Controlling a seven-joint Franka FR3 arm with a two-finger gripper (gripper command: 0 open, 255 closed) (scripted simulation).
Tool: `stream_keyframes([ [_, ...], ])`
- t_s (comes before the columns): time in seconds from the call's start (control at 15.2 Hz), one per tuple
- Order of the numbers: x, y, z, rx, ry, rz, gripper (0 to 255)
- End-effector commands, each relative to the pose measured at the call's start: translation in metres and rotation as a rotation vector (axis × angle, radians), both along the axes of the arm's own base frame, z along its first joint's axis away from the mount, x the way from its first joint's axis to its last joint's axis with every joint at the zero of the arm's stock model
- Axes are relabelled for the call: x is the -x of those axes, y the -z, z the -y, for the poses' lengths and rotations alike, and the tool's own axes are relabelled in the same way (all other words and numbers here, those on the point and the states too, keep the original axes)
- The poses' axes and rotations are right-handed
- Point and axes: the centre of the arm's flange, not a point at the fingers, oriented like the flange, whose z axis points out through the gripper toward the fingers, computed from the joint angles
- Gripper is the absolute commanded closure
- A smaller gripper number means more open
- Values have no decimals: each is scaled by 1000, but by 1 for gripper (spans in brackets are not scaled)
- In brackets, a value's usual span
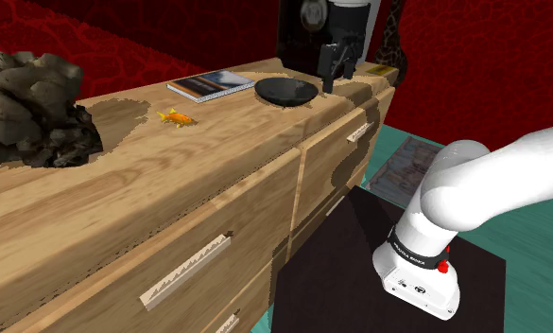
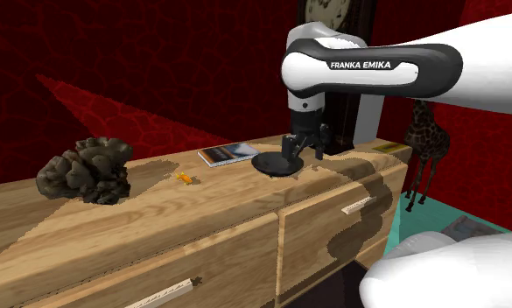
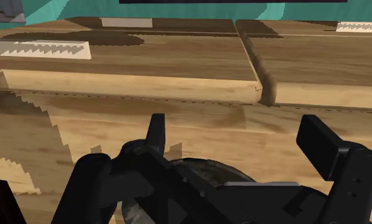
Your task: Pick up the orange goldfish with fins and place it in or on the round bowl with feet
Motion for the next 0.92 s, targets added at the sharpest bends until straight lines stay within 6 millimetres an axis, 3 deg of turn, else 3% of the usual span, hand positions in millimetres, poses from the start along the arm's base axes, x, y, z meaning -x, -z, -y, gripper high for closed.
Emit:
stream_keyframes([
  [0.0,0,0,0,0,0,0,0],
  [0.86,-94,32,-97,-124,-166,155,0],
])
